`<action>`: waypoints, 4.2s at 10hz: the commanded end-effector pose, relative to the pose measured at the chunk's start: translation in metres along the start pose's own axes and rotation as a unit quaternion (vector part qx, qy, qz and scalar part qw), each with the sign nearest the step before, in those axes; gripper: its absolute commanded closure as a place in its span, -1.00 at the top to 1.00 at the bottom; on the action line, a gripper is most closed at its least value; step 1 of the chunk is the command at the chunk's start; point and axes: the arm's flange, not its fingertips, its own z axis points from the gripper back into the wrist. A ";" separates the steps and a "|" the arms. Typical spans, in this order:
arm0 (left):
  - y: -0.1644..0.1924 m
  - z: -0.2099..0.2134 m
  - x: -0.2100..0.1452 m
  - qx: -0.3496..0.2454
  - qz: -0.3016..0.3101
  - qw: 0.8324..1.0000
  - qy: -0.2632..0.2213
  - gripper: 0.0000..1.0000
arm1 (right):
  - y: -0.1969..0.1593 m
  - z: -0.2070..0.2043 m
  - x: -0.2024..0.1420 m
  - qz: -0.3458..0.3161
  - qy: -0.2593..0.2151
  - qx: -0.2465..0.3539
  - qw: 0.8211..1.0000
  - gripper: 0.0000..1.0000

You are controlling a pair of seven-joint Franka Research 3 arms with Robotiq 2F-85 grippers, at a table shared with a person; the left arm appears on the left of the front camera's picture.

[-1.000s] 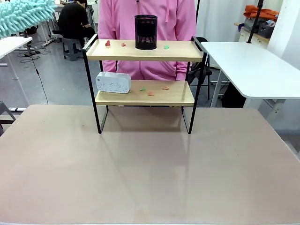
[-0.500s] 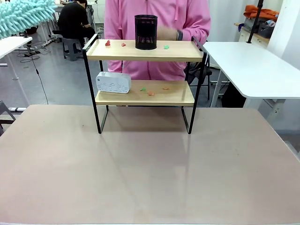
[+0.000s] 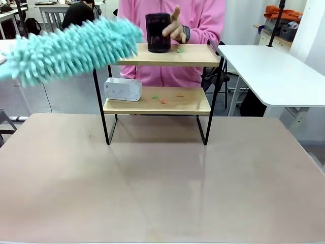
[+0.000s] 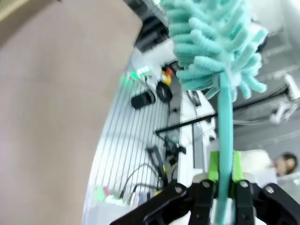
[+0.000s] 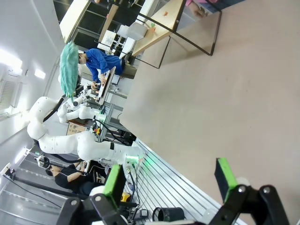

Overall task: Clean the shelf.
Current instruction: Pick up the Duster from the human, then clean the specific tier of the Shelf with the Duster once objects are removed.

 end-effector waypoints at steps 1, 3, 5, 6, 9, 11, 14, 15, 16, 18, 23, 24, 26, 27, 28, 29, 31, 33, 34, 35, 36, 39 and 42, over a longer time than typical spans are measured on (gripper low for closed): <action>-0.031 0.066 -0.050 -0.011 -0.028 0.997 0.068 -0.75 | 0.001 0.001 0.002 0.014 -0.010 0.007 1.000 1.00; -0.020 0.055 -0.059 0.032 0.008 0.987 0.155 -0.75 | 0.001 0.001 0.002 0.014 -0.010 0.007 1.000 1.00; -0.011 0.051 -0.054 0.067 0.022 0.989 0.128 -0.75 | 0.001 0.001 0.002 0.014 -0.010 0.007 1.000 1.00; 0.013 0.015 -0.061 0.027 0.012 0.989 0.145 -0.75 | 0.001 0.001 0.002 0.014 -0.010 0.007 1.000 1.00; 0.013 0.015 -0.061 0.027 0.012 0.989 0.145 -0.75 | 0.001 0.001 0.002 0.014 -0.010 0.007 1.000 1.00; 0.013 0.015 -0.061 0.027 0.012 0.989 0.145 -0.75 | 0.001 0.001 0.002 0.014 -0.010 0.007 1.000 1.00; 0.013 0.015 -0.061 0.027 0.012 0.989 0.145 -0.75 | 0.001 0.001 0.002 0.014 -0.010 0.007 1.000 1.00; 0.013 0.015 -0.061 0.027 0.012 0.989 0.145 -0.75 | 0.001 0.001 0.002 0.014 -0.010 0.007 1.000 1.00; 0.016 0.017 -0.065 0.034 0.019 0.987 0.153 -0.75 | 0.001 0.001 0.002 0.014 -0.010 0.007 1.000 1.00; -0.015 0.011 -0.011 0.105 -0.017 0.991 0.078 -0.75 | 0.001 0.001 0.002 0.014 -0.010 0.007 1.000 1.00; -0.096 -0.013 0.117 0.247 -0.068 0.964 -0.075 -0.75 | 0.001 0.001 0.002 0.014 -0.010 0.007 1.000 1.00; -0.097 -0.013 0.122 0.250 -0.027 0.964 -0.085 -0.75 | 0.001 0.001 0.002 0.014 -0.010 0.007 1.000 1.00; -0.096 -0.009 0.121 0.229 -0.073 0.969 -0.052 -0.75 | 0.001 0.001 0.002 0.014 -0.010 0.007 1.000 1.00; -0.096 -0.009 0.121 0.229 -0.073 0.969 -0.052 -0.75 | 0.001 0.001 0.002 0.014 -0.010 0.007 1.000 1.00; -0.096 -0.009 0.121 0.229 -0.073 0.969 -0.052 -0.75 | 0.001 0.001 0.002 0.014 -0.010 0.007 1.000 1.00; -0.096 -0.009 0.121 0.229 -0.073 0.969 -0.052 -0.75 | 0.001 0.001 0.002 0.014 -0.010 0.007 1.000 1.00; -0.101 -0.020 0.121 0.313 -0.021 0.942 -0.116 -0.75 | 0.001 0.001 0.002 0.014 -0.010 0.007 1.000 1.00; -0.140 -0.038 0.118 0.370 -0.032 0.911 -0.179 -0.75 | 0.001 0.001 0.002 0.014 -0.010 0.007 1.000 1.00; -0.152 -0.047 0.120 0.404 -0.009 0.890 -0.211 -0.75 | 0.001 0.001 0.002 0.014 -0.010 0.007 1.000 1.00; -0.161 -0.058 0.123 0.442 0.006 0.870 -0.218 -0.75 | 0.001 0.001 0.002 0.014 -0.010 0.007 1.000 1.00; -0.164 -0.075 0.127 0.476 0.042 0.852 -0.214 -0.75 | 0.001 0.001 0.002 0.014 -0.010 0.007 1.000 1.00; -0.165 -0.124 0.134 0.554 0.098 0.791 -0.243 -0.75 | 0.001 0.001 0.002 0.014 -0.010 0.007 1.000 1.00; -0.151 -0.150 0.153 0.625 0.120 0.726 -0.262 -0.75 | 0.001 0.001 0.002 0.014 -0.010 0.007 1.000 1.00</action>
